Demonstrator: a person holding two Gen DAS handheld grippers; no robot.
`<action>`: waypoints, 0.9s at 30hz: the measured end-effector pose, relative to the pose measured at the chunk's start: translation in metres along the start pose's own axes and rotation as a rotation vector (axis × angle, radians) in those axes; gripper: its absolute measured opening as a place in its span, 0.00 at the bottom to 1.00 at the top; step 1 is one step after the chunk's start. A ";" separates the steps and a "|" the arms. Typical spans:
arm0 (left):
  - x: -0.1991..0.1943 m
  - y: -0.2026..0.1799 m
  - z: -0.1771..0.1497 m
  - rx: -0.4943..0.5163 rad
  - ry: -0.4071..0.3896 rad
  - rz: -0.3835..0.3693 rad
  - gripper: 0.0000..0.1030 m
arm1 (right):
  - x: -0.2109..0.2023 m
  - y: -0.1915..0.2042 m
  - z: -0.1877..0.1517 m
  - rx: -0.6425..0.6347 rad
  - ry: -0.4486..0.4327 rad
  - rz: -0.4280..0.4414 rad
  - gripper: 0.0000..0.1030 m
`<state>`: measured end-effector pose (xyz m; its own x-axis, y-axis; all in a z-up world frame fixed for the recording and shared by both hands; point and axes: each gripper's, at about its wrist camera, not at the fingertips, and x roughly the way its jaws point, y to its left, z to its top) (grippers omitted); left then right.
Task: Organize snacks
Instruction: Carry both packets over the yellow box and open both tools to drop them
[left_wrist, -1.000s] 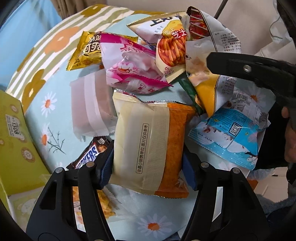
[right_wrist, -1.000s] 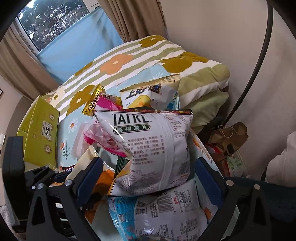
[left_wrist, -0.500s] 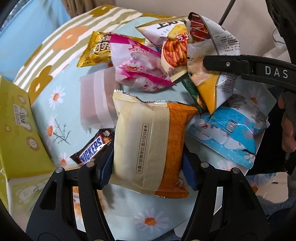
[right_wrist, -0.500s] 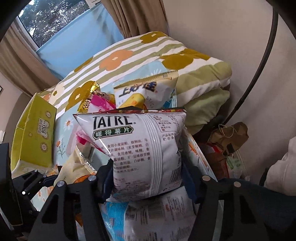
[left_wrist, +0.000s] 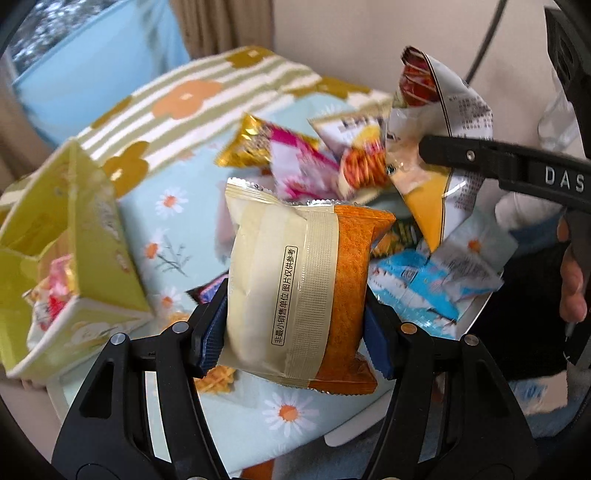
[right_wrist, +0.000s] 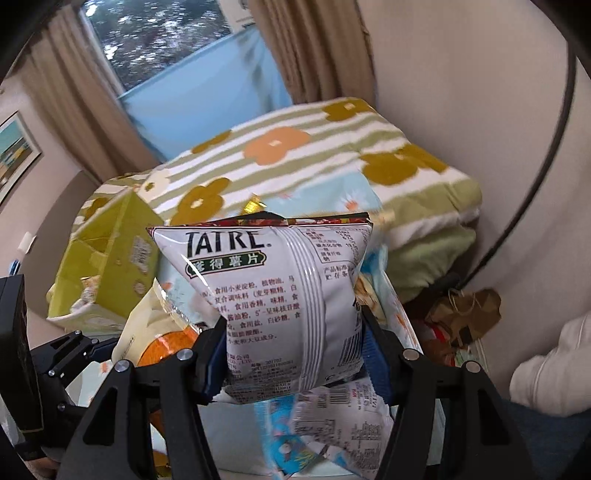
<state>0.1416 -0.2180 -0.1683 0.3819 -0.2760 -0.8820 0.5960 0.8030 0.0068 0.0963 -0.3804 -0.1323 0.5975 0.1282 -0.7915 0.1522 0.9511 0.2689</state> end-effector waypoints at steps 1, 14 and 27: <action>-0.007 0.003 0.000 -0.019 -0.012 0.003 0.58 | -0.005 0.006 0.004 -0.019 -0.009 0.010 0.57; -0.116 0.118 0.006 -0.258 -0.213 0.168 0.58 | -0.022 0.121 0.050 -0.217 -0.088 0.157 0.57; -0.122 0.309 -0.013 -0.394 -0.201 0.230 0.58 | 0.062 0.284 0.080 -0.273 -0.042 0.243 0.57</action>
<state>0.2699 0.0711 -0.0647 0.6237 -0.1329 -0.7703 0.1823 0.9830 -0.0220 0.2395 -0.1252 -0.0615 0.6234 0.3535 -0.6974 -0.2104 0.9349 0.2858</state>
